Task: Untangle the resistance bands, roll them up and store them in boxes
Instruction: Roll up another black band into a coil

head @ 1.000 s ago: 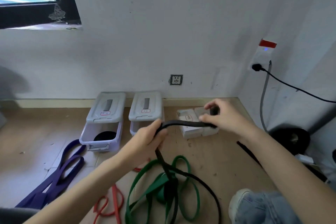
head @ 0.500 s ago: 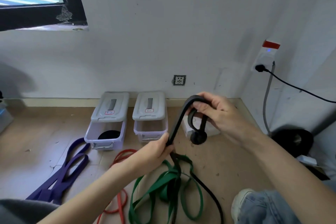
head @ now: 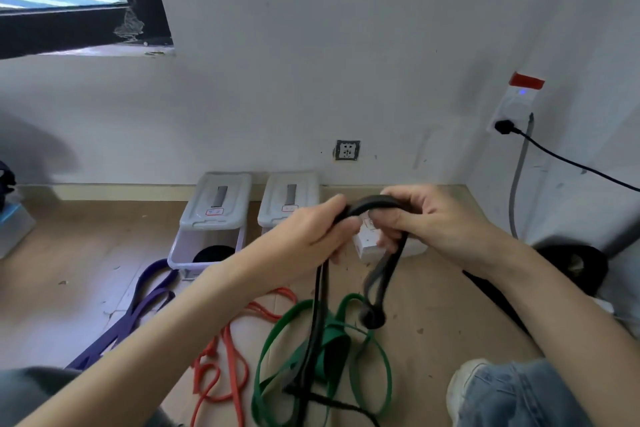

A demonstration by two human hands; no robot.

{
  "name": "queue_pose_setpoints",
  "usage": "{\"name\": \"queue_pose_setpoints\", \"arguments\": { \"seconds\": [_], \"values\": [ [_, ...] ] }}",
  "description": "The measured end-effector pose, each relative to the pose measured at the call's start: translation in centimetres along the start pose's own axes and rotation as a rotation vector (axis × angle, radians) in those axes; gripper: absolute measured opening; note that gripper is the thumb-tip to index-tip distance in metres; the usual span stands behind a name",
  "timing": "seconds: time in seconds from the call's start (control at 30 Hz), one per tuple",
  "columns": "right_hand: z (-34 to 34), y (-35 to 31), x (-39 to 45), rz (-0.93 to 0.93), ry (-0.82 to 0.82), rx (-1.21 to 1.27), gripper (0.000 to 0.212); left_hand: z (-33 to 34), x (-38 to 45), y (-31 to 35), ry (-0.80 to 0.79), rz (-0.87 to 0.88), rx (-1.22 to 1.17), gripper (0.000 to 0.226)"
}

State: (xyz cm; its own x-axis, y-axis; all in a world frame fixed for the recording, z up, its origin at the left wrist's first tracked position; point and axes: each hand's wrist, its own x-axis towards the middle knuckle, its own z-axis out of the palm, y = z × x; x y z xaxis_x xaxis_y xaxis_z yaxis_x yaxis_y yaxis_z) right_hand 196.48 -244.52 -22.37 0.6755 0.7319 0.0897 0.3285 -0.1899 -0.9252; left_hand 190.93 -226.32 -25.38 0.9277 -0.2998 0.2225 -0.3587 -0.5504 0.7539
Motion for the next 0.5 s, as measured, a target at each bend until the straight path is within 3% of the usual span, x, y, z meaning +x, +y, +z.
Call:
{"name": "queue_pose_setpoints", "arguments": {
  "seconds": [0.1,0.2,0.27,0.33,0.4,0.5],
  "values": [
    [0.0,0.1,0.1,-0.051,0.062,0.209,0.013,1.9,-1.0,-2.7,-0.068,-0.082,0.111,0.009],
    [-0.2,0.2,0.2,-0.051,0.154,0.407,0.008,4.1,-2.5,-5.4,-0.164,-0.153,0.14,0.014],
    [-0.9,0.6,0.1,-0.028,0.15,0.352,0.009,3.6,-2.5,-6.0,-0.114,-0.196,0.16,0.007],
    [-1.8,0.7,-0.4,0.022,0.028,0.086,0.009,1.6,-1.8,-5.1,0.094,-0.21,0.086,0.015],
    [-1.9,0.9,-0.8,0.091,-0.091,-0.059,0.012,-0.3,-1.2,-3.1,0.237,-0.1,-0.019,0.02],
    [-0.6,1.0,-0.9,0.073,-0.147,0.038,0.008,-1.0,-0.8,-0.2,0.138,0.075,0.135,0.016]
  ]
}}
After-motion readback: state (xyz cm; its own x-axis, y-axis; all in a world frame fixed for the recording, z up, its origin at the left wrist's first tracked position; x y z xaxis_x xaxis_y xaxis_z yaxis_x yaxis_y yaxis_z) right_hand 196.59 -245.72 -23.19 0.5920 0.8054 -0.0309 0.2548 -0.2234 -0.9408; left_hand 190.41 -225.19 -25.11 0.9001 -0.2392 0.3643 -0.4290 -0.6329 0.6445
